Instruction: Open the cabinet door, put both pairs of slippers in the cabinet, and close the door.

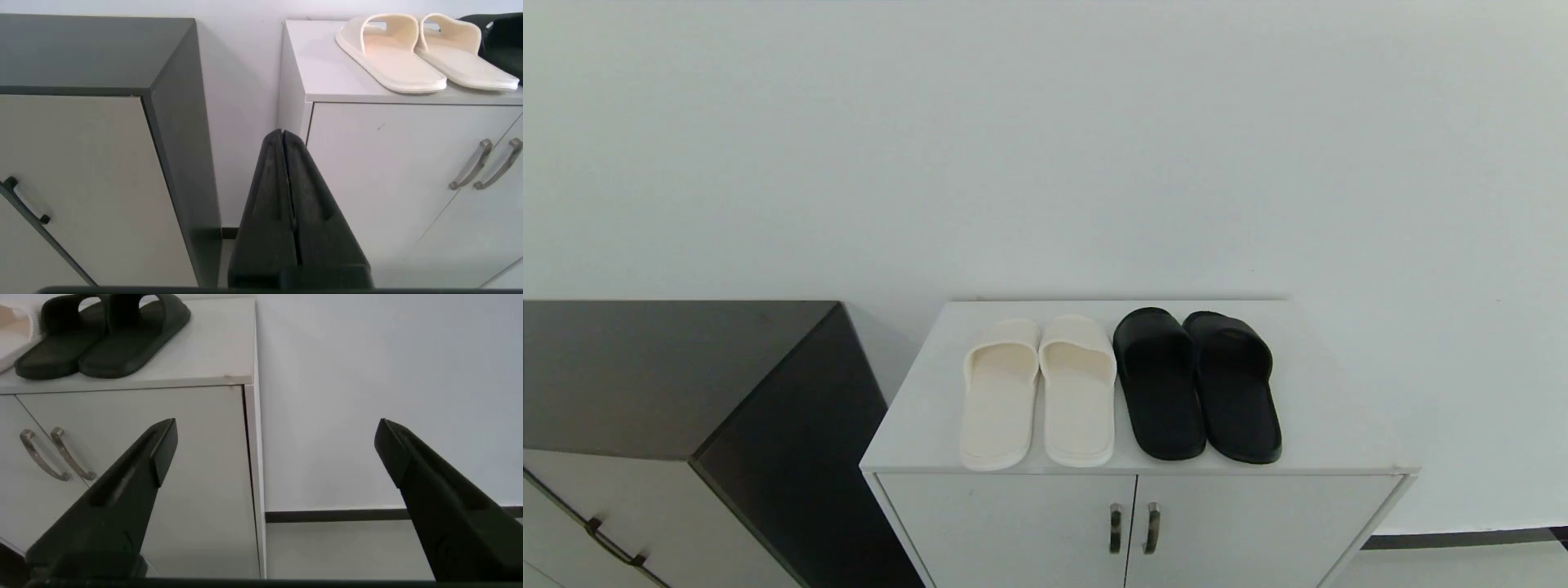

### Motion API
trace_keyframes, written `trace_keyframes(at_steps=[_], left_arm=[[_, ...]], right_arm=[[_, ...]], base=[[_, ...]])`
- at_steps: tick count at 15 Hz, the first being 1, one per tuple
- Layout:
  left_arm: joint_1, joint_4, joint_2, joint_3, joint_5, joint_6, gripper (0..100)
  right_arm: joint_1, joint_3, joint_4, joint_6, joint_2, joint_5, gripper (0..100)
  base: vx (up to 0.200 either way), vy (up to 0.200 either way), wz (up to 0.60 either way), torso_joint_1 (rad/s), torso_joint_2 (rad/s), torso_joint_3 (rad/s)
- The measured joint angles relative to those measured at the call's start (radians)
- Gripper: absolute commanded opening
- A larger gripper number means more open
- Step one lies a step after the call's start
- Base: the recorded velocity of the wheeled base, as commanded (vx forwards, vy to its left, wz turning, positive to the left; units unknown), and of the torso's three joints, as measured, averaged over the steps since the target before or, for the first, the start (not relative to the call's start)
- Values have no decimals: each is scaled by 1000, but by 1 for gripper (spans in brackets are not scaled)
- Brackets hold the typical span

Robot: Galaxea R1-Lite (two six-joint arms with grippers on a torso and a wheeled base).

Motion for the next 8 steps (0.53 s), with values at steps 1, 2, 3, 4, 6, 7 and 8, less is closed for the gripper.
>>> trace_keyframes(at_steps=[1, 2, 3, 4, 6, 7, 8], left_arm=[[0, 0, 0, 0, -1, 0, 0], [0, 0, 0, 0, -1, 0, 0], [0, 0, 0, 0, -1, 0, 0], [0, 0, 0, 0, -1, 0, 0], [0, 0, 0, 0, -1, 0, 0], [0, 0, 0, 0, -1, 0, 0], [0, 0, 0, 0, -1, 1, 0]], right_arm=[[0, 0, 0, 0, 0, 0, 100], [0, 0, 1, -3, 0, 0, 100], [0, 0, 1, -13, 0, 0, 100], [0, 0, 1, -17, 0, 0, 100], [0, 0, 1, -13, 0, -1, 100], [0, 0, 1, -12, 0, -7, 100], [0, 0, -2, -21, 0, -11, 100]], base=[[0, 0, 0, 0, 0, 0], [0, 0, 0, 0, 0, 0], [0, 0, 0, 0, 0, 0], [0, 0, 0, 0, 0, 0], [0, 0, 0, 0, 0, 0], [0, 0, 0, 0, 0, 0], [0, 0, 0, 0, 0, 0]])
